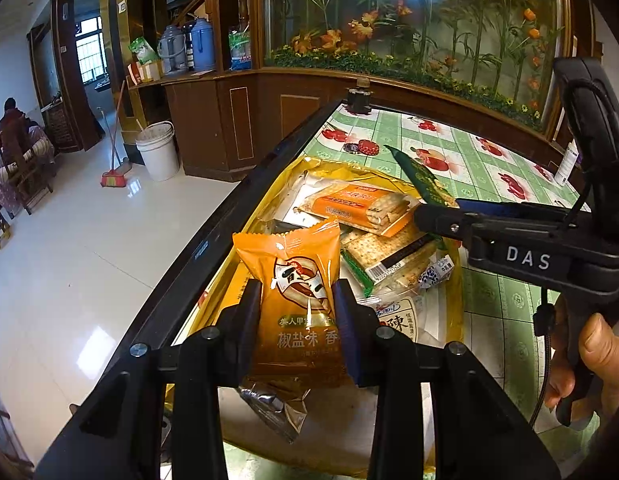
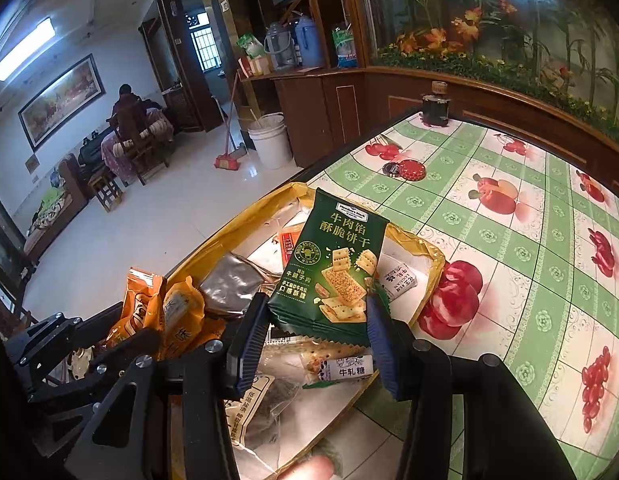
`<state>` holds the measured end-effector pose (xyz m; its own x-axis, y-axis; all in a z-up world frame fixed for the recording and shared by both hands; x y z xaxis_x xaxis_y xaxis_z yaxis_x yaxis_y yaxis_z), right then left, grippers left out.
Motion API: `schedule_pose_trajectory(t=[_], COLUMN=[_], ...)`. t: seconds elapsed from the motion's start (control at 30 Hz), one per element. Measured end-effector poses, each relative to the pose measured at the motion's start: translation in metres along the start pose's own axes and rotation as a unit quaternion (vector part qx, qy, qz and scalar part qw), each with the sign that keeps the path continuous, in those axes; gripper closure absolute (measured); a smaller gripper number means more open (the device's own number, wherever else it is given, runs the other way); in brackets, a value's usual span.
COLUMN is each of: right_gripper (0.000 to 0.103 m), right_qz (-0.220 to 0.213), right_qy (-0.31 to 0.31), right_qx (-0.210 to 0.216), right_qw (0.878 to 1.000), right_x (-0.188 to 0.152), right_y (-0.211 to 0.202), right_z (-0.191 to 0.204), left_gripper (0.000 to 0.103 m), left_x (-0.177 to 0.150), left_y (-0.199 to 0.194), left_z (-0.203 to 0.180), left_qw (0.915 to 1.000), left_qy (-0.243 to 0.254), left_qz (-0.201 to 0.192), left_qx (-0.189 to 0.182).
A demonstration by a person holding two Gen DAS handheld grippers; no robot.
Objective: Organize snacks
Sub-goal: 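Lower both held snacks into the tray and open both tools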
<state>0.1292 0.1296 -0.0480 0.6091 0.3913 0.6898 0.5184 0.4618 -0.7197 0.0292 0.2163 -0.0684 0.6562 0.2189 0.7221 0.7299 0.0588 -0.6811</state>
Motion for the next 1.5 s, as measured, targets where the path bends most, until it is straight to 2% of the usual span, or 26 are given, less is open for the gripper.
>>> schedule_pose_trajectory(t=[0.47,1.23,1.5], right_gripper=[0.054,0.053,0.05], right_qz=[0.001,0.015,0.015], right_qy=[-0.022,-0.028,-0.034], right_qx=[0.008,-0.003,-0.009], right_qw=[1.0,0.999,0.999], right_x=[0.014,0.024,0.024], right_y=[0.015,0.043,0.048], right_z=[0.014,0.006,0.007], left_gripper=[0.069,0.069,0.063], left_x=[0.002,0.002,0.005], left_y=[0.013,0.021,0.021], left_z=[-0.018,-0.023,-0.017], left_qw=[0.9997,0.9996,0.9997], left_qy=[0.017,0.015,-0.002], left_qz=[0.012,0.019,0.017], left_qx=[-0.014,-0.016,-0.019])
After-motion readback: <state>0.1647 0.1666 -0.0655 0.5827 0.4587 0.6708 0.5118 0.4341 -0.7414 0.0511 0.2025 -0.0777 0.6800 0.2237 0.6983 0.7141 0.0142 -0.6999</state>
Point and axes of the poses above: each gripper's, at about its wrist camera, not at the fingertips, and y roughly the way its jaws point, z to its left, x to its top, the point moved 4 cm from there along y, roughly the way its jaws point, and after that the axes turned 10 degrees about -x, right-handed, at the moved point
